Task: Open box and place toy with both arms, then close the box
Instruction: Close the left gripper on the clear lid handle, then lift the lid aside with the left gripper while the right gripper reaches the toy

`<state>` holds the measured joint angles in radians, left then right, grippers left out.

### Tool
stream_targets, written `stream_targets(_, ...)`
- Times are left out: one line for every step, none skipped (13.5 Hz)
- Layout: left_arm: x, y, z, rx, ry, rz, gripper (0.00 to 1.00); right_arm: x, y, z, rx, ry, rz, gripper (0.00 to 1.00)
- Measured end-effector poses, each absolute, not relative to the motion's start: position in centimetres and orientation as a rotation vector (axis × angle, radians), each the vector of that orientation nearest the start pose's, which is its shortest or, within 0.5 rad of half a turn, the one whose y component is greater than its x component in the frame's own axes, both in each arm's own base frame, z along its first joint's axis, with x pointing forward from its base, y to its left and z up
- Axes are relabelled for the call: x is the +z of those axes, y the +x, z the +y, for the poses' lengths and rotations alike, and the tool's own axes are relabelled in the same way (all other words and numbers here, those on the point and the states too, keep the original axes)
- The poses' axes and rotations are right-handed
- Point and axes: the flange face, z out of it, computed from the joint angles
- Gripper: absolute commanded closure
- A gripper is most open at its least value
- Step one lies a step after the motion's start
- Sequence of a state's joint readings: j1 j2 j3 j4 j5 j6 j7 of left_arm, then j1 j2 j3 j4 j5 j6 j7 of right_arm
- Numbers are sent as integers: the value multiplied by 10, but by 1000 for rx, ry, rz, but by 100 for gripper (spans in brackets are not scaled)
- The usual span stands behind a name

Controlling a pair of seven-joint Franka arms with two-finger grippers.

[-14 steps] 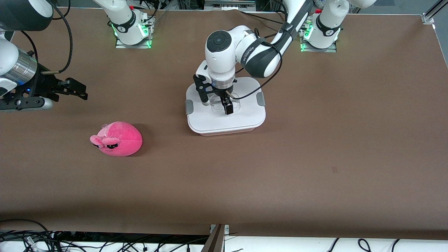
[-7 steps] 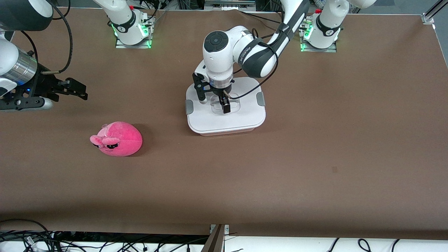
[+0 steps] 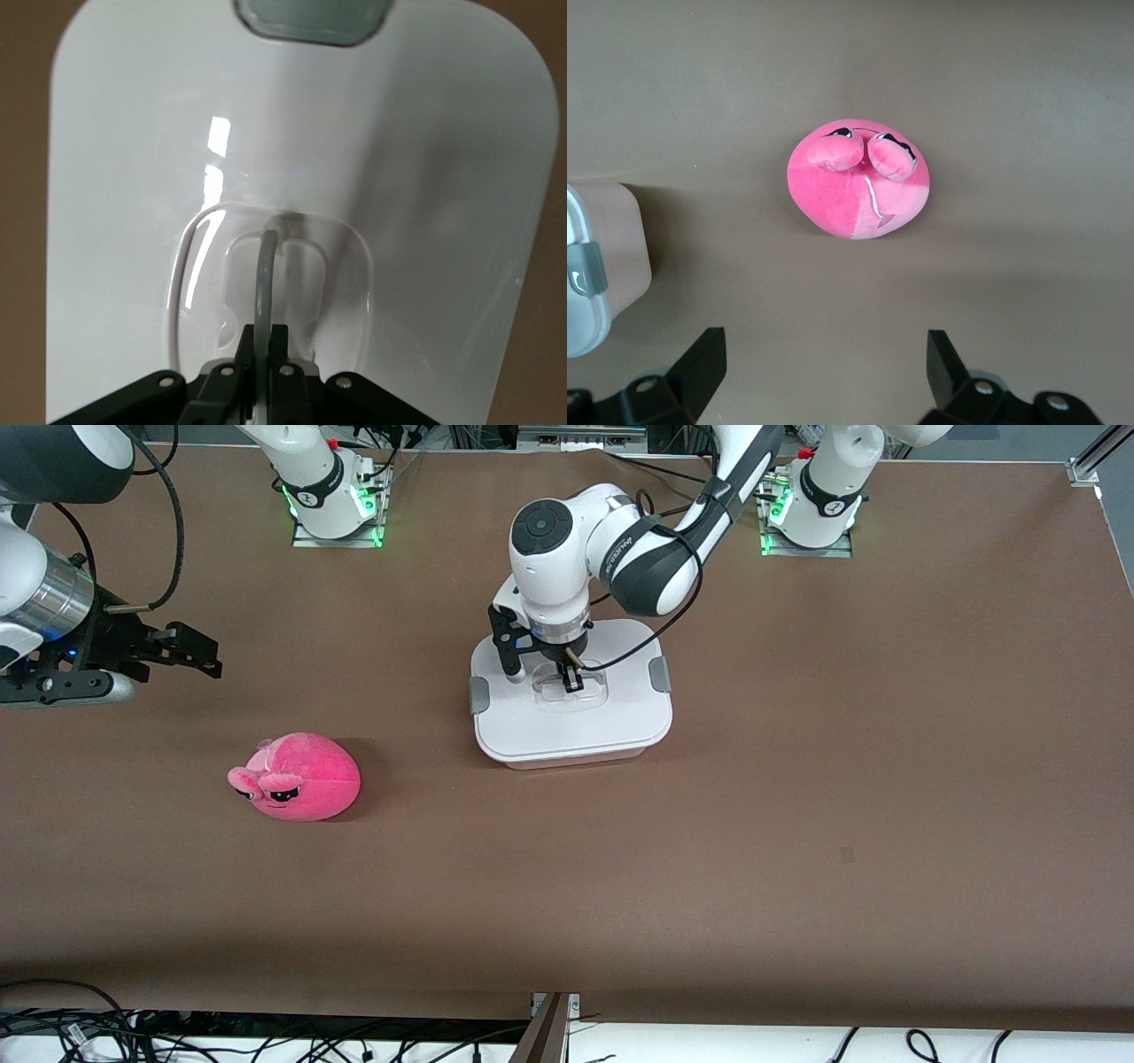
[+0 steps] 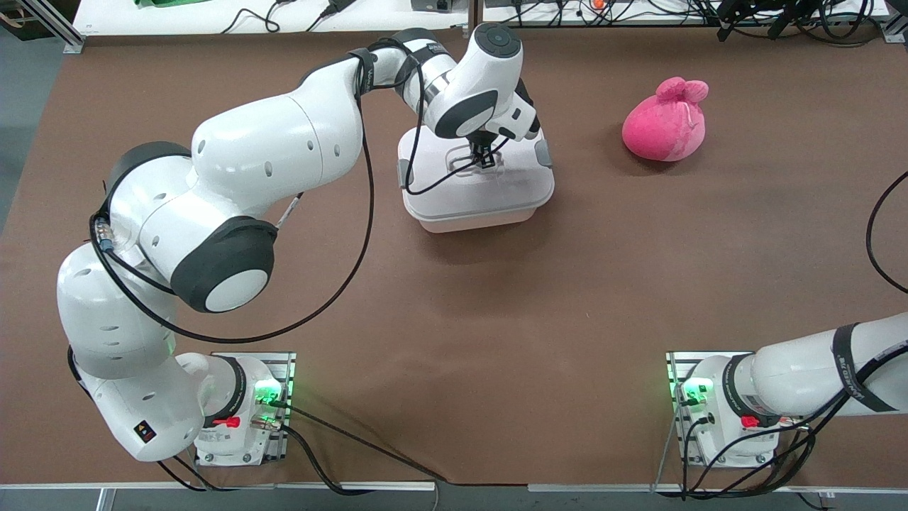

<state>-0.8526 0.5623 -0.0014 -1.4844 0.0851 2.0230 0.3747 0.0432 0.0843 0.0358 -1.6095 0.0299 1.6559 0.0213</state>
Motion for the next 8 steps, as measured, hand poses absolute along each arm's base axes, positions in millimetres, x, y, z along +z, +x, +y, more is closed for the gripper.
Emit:
stream_targets(349,465,-526,8,-2469,1812,100,566,582,48,60,-3109,-85,0)
stream_targets(354,465,-526,4,-2471,1811,100,565,582,48,57,-3109,-85,0)
stream_targets(361,464,-525,10,-2476,1808,100,565,583,48,55,-3109,-84,0)
stream_targets(368,463,-524,12,-2480,1806,100,563,585,48,50,-3109,-84,0)
stream_targets(375,462,-523,6,-2482,1805,100,557,589,49,49,-3108,-83,0)
stream_targets(381,461,-522,7,-2483,1804,100,545,594,49,71,-3108,-83,0)
stream_targets(389,461,-520,20,-2483,1798,100,529,600,49,102,-3107,-82,0)
stream_targets(400,463,-516,49,-2485,1785,100,511,606,49,142,-3106,-81,0)
